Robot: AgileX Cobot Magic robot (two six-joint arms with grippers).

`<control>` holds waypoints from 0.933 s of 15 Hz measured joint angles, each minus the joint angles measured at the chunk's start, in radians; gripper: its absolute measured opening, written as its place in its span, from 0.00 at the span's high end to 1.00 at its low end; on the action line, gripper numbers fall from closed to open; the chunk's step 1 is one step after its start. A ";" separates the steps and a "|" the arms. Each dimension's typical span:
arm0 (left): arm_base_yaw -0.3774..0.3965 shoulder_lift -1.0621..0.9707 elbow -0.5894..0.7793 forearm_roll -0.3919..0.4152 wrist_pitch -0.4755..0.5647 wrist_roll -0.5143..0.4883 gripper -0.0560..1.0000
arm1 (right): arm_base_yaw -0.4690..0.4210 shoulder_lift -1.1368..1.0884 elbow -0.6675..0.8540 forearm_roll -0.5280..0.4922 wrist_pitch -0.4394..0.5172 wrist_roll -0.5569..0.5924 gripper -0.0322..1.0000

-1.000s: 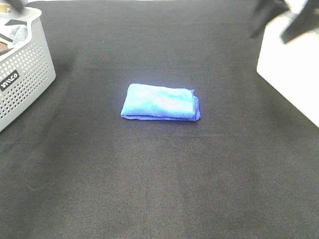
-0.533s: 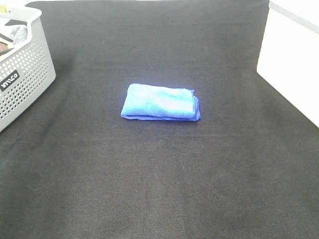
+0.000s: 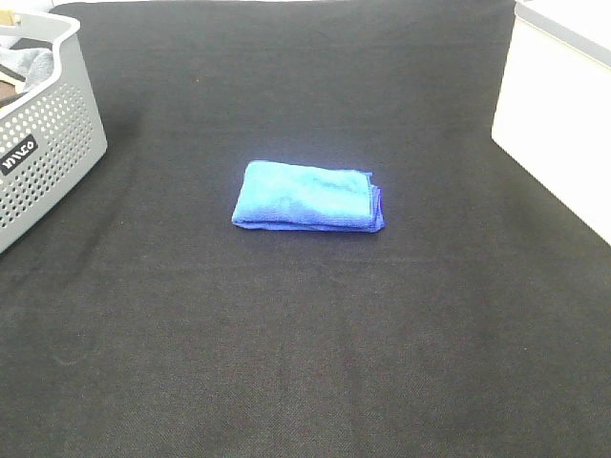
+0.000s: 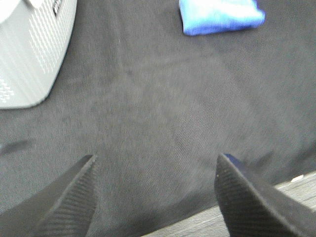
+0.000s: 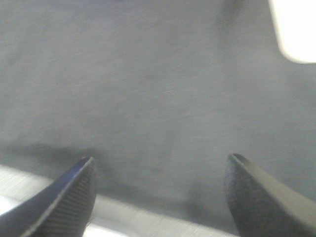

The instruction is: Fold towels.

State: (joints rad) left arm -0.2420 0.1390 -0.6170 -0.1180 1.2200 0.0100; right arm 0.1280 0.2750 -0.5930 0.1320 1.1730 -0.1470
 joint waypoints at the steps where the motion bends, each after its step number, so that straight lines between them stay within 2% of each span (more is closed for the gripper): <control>1: 0.000 -0.007 0.031 -0.002 -0.001 0.026 0.34 | 0.000 -0.041 0.018 -0.012 -0.002 0.000 0.30; 3: 0.000 -0.007 0.070 -0.014 -0.027 0.065 0.34 | 0.000 -0.091 0.049 -0.034 -0.023 0.000 0.30; 6: 0.000 -0.008 0.106 -0.059 -0.137 0.119 0.34 | 0.000 -0.099 0.064 -0.039 -0.092 0.000 0.30; 14: 0.000 -0.009 0.116 -0.080 -0.157 0.173 0.34 | 0.000 -0.099 0.083 -0.040 -0.101 0.000 0.30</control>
State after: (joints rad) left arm -0.2420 0.1300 -0.5010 -0.1980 1.0630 0.1830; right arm 0.1280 0.1760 -0.5100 0.0920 1.0720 -0.1470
